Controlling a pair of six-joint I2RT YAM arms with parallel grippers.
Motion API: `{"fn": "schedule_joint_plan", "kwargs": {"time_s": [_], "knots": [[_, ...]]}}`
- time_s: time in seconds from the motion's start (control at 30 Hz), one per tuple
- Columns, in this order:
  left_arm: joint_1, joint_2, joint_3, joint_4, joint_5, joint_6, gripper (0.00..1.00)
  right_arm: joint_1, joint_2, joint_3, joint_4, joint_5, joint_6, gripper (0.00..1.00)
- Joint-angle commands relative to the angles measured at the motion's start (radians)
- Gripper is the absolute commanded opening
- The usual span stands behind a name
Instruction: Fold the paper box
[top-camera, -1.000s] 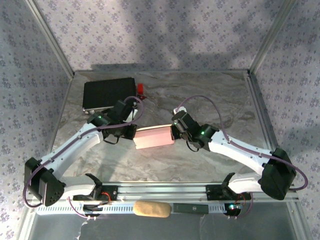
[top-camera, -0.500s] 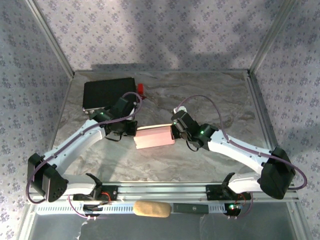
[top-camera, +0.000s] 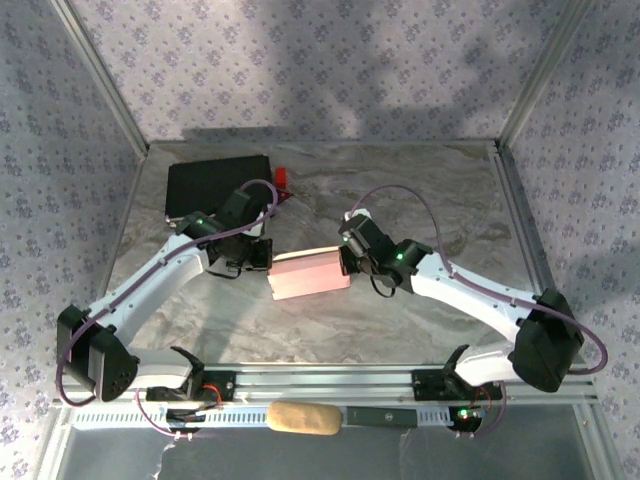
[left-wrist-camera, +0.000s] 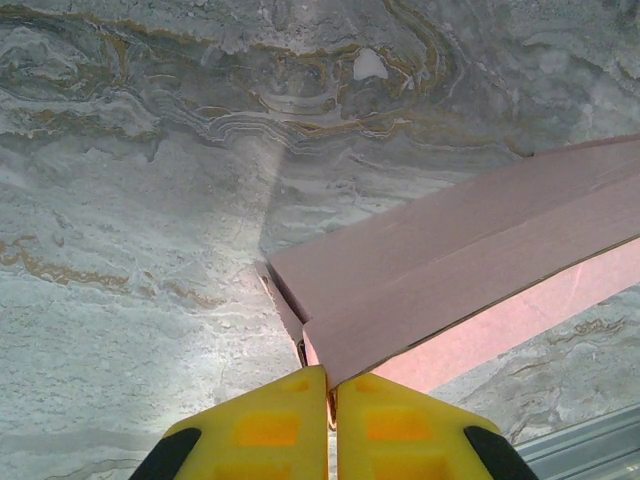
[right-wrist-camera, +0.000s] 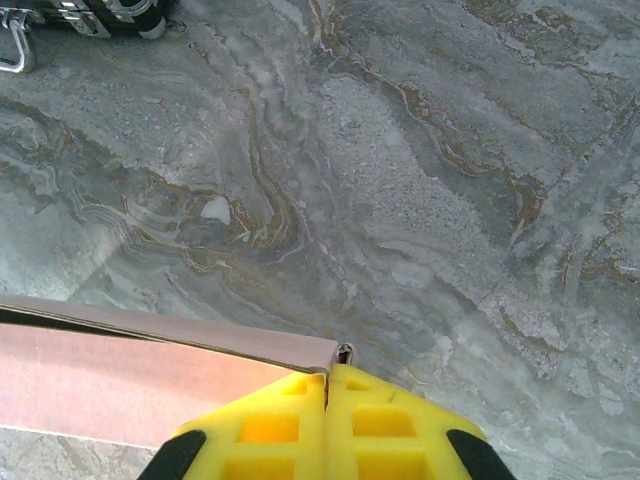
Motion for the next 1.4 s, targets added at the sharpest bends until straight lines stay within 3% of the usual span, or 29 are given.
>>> {"fn": "schedule_joint_plan", "kwargs": {"time_s": [0.0, 0.5, 1.1, 1.37], "knots": [[-0.003, -0.01, -0.013, 0.05, 0.067, -0.022, 0.09, 0.006, 0.029, 0.011, -0.059, -0.065, 0.01, 0.01], [0.007, -0.078, -0.123, 0.156, 0.081, -0.073, 0.06, 0.008, 0.023, -0.013, -0.03, -0.056, 0.016, 0.01], [-0.164, -0.131, -0.237, 0.174, -0.172, -0.112, 0.04, 0.034, -0.051, -0.155, 0.069, 0.008, -0.05, 0.01], [-0.218, -0.129, -0.257, 0.181, -0.254, -0.145, 0.04, 0.034, -0.089, -0.125, 0.026, -0.022, 0.004, 0.14]]}}
